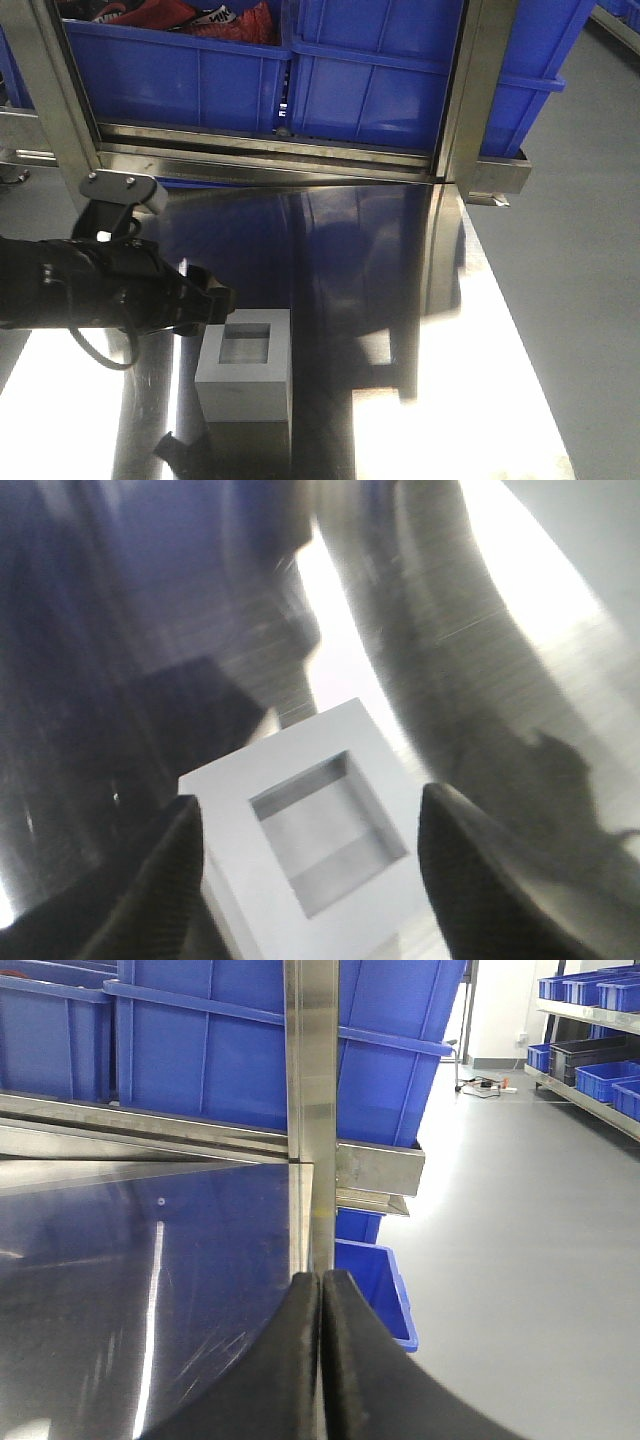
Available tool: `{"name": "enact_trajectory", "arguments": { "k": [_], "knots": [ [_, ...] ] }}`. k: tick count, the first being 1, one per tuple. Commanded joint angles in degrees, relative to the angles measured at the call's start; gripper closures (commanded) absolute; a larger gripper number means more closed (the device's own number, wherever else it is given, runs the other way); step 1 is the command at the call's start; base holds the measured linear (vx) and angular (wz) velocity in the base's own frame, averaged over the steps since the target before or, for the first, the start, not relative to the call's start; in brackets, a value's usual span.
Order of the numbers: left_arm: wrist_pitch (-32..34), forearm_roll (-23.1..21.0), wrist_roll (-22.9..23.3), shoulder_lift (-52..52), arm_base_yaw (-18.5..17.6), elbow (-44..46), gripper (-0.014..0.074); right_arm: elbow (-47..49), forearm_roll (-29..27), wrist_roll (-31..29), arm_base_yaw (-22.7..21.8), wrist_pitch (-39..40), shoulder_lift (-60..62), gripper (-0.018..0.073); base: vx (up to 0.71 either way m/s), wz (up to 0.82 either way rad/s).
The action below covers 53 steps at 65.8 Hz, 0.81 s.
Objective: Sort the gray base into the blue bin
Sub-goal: 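Reach the left gripper down to the gray block's rim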
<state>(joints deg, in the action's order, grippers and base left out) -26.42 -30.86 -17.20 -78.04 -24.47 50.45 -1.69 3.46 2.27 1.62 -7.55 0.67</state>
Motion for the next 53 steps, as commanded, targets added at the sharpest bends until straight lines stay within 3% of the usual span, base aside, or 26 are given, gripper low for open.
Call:
{"name": "enact_trajectory", "arguments": {
  "k": [1,14,53],
  "knots": [
    [3.9,4.5,7.0,-0.2,-1.3,1.8,0.0145,-0.9,0.4,-0.4,-0.2,4.3,0.7,0.0568,0.00,0.00],
    [3.8,11.2,12.3,-3.1,-2.0,1.8,0.0145,-0.9,0.4,-0.4,-0.2,4.3,0.7,0.0568,0.00,0.00],
    [4.5,11.1,14.5,-8.9,-2.0,1.8,0.0145,-0.9,0.4,-0.4,-0.2,4.3,0.7,0.0568,0.00,0.00]
  ]
}}
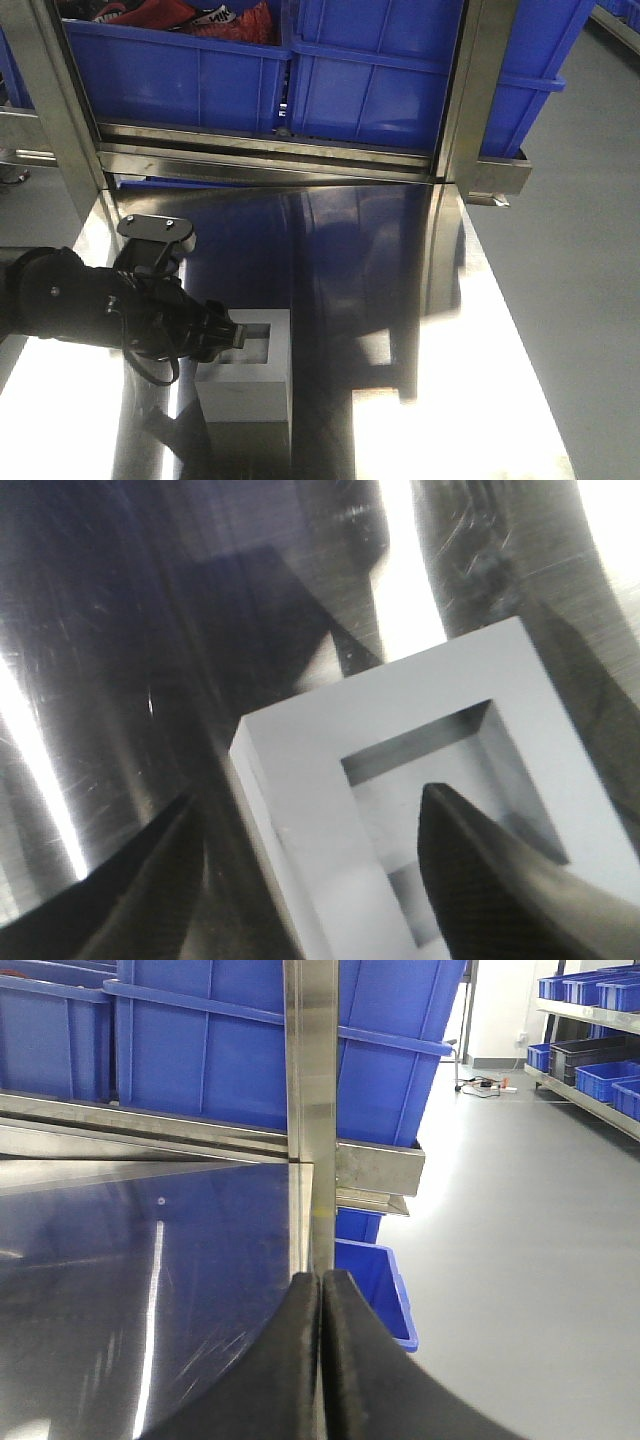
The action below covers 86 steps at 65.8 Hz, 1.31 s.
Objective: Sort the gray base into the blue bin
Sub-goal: 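Reach the left gripper down to the gray block's rim, then close the left gripper on the block rim and lift it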
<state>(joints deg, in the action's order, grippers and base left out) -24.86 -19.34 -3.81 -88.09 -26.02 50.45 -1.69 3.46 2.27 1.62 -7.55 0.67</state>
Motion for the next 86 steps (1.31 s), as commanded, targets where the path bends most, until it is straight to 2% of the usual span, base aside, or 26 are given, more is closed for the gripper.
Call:
{"name": "enact_trajectory", "arguments": {
  "k": [1,18,26,35,51,69,86],
  "knots": [
    [2.9,-0.4,1.1,1.0,-0.5,1.8,0.0145,-0.9,0.4,-0.4,-0.2,4.3,0.7,0.0568,0.00,0.00],
    [3.0,-0.4,1.3,-0.2,-0.5,1.8,0.0150,-0.9,0.4,-0.4,-0.2,4.3,0.7,0.0568,0.00,0.00],
    [3.0,-0.3,1.3,-0.2,-0.5,1.8,0.0195,-0.9,0.4,-0.4,-0.2,4.3,0.7,0.0568,0.00,0.00],
    [2.6,0.0,1.3,-0.2,-0.5,1.8,0.0310,-0.9,0.4,-0.4,-0.2,4.3,0.7,0.0568,0.00,0.00],
    [0.8,2.5,1.3,-0.3,-0.5,1.8,0.0602,-0.9,0.4,-0.4,-0.2,4.3,0.7,0.0568,0.00,0.00],
    [1.6,3.1,1.3,1.3,-0.5,1.8,0.0602,-0.9,0.4,-0.4,-0.2,4.3,0.7,0.0568,0.00,0.00],
    [3.8,4.3,1.3,9.6,-0.5,1.6,0.0602,-0.9,0.4,-0.4,-0.2,4.3,0.7,0.0568,0.00,0.00]
  ]
}}
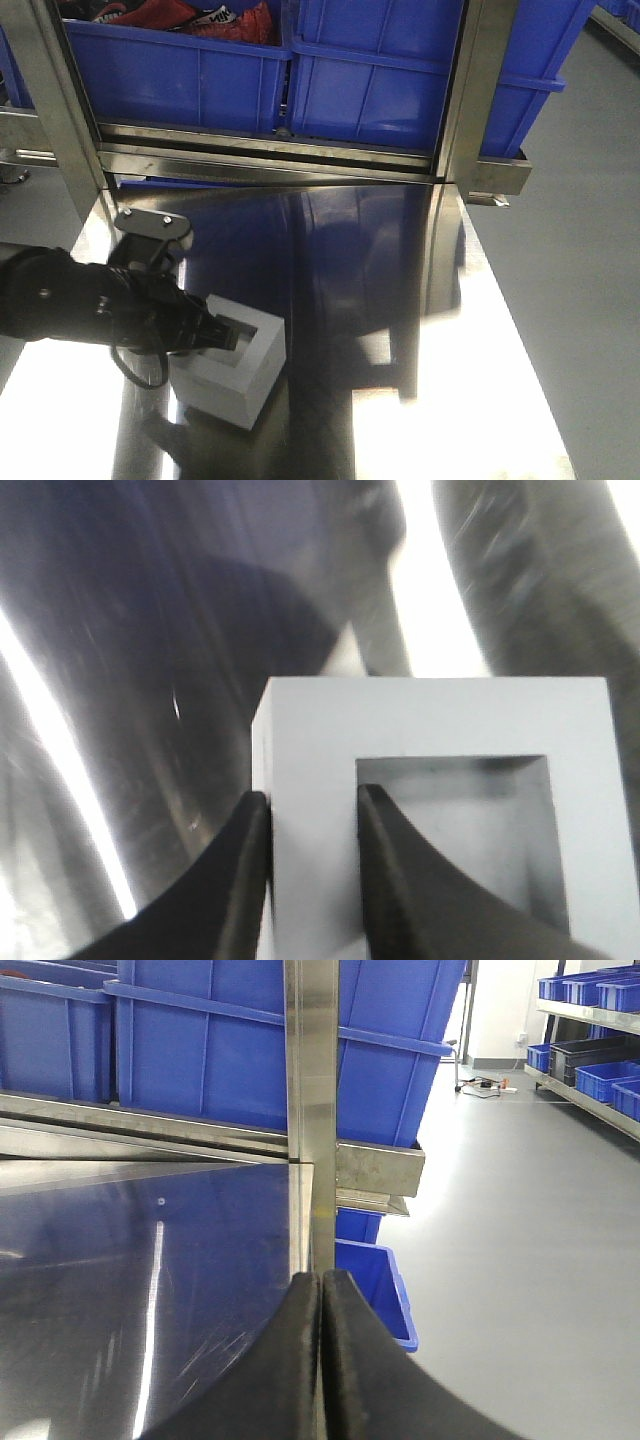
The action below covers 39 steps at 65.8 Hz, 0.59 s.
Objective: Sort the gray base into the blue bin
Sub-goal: 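Close the left gripper on the block rim and lift it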
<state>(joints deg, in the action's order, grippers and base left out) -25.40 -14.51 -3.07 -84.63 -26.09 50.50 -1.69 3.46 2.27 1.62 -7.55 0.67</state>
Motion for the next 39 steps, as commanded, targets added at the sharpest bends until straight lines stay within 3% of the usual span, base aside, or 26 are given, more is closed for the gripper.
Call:
{"name": "enact_trajectory", "arguments": {
  "k": [1,26,39],
  "knots": [
    [4.4,-0.5,0.6,6.9,-0.4,1.6,0.0602,-0.9,0.4,-0.4,-0.2,4.3,0.7,0.0568,0.00,0.00],
    [4.7,4.5,0.6,24.5,-0.3,1.0,0.0602,-0.9,0.4,-0.4,-0.2,4.3,0.7,0.0568,0.00,0.00],
    [11.6,5.0,0.6,36.2,-0.3,-5.7,0.0602,-0.9,0.4,-0.4,-0.2,4.3,0.7,0.0568,0.00,0.00]
  ]
}}
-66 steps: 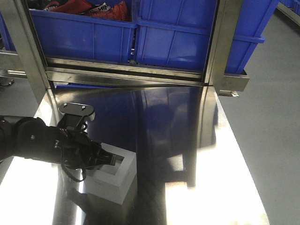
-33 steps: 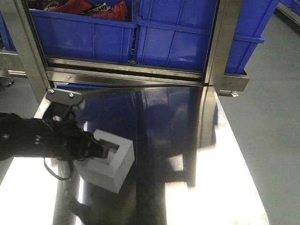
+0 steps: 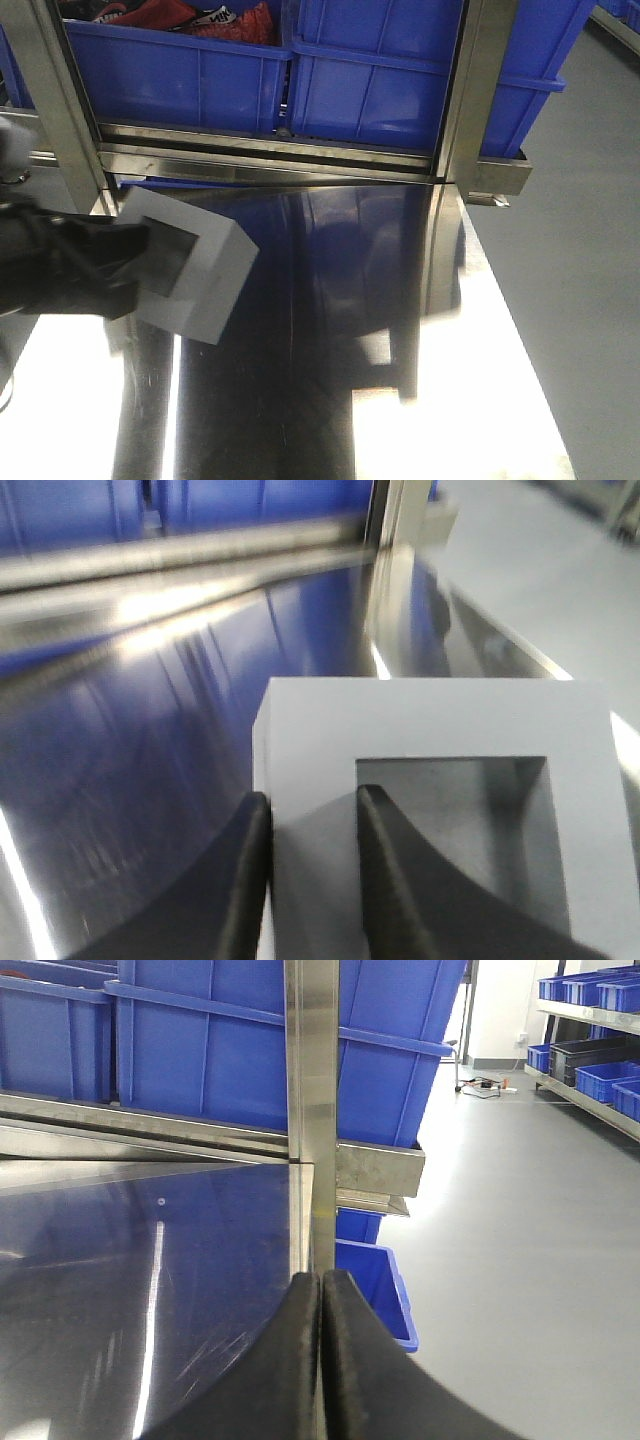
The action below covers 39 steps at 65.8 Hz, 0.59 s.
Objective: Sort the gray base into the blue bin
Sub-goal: 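Close the left gripper on the block rim and lift it, then raise the held gray block close to the robot body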
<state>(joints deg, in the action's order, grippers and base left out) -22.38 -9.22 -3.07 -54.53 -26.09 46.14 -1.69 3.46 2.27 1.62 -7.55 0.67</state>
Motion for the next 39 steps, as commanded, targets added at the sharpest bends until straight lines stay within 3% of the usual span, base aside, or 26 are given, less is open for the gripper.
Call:
{"name": "enact_trajectory", "arguments": {
  "k": [1,39],
  "knots": [
    [9.0,-0.2,0.6,7.1,-0.3,-2.3,0.0602,-0.9,0.4,-0.4,-0.2,4.3,0.7,0.0568,0.00,0.00],
    [10.8,1.1,0.5,36.4,-0.3,-22.7,0.0602,-0.9,0.4,-0.4,-0.2,4.3,0.7,0.0568,0.00,0.00]
  ]
}}
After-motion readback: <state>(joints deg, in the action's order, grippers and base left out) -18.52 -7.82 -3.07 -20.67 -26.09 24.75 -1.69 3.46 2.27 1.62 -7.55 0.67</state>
